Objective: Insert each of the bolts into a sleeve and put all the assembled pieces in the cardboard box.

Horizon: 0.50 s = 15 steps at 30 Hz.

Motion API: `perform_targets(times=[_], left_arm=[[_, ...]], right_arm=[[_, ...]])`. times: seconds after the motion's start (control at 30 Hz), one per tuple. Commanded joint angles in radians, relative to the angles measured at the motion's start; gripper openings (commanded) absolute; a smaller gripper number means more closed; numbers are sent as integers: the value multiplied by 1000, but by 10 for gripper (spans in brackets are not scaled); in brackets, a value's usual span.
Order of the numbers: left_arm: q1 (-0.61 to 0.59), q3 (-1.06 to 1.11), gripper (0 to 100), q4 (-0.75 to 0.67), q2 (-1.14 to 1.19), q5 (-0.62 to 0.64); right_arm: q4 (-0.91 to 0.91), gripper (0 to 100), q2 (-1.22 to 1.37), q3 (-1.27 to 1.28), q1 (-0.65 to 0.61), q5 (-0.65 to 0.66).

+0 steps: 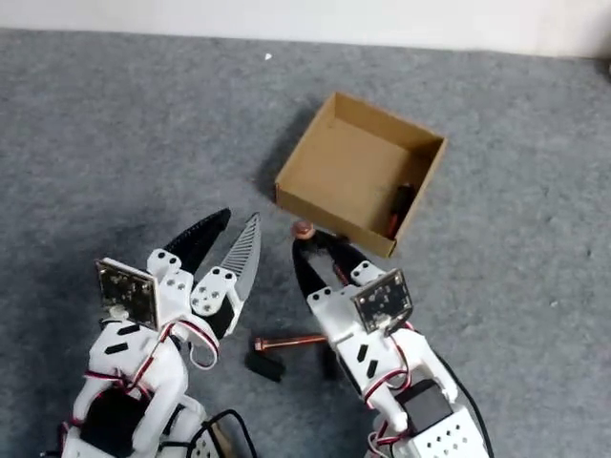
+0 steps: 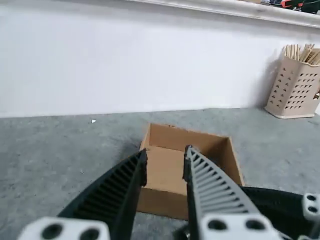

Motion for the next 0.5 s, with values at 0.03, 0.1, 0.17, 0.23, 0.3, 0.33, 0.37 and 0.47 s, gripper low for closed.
perform_targets(times=[0.03,0.1,0.17,0.23,0.3,0.33,0.37,0.47], left_arm=[[-84,85,124,3,-10,-2],[-145,131,69,-2,-10,-2],[-206,170,4,-3,-10,-3],[-263,209,14,-3,-10,-3],[-305,252,7,-3,-10,-3],[-317,268,6,-5,-10,-3],[-323,283,6,-5,-10,-3],[-328,320,6,-5,-10,-3]], right_arm=[[87,5,-24,116,58,9],[128,5,-18,113,85,6],[159,5,-15,67,122,3],[211,5,-13,7,166,3],[249,5,-13,-51,196,3],[265,5,-12,-79,205,5],[277,5,-10,-105,209,8],[302,5,74,-216,211,9]])
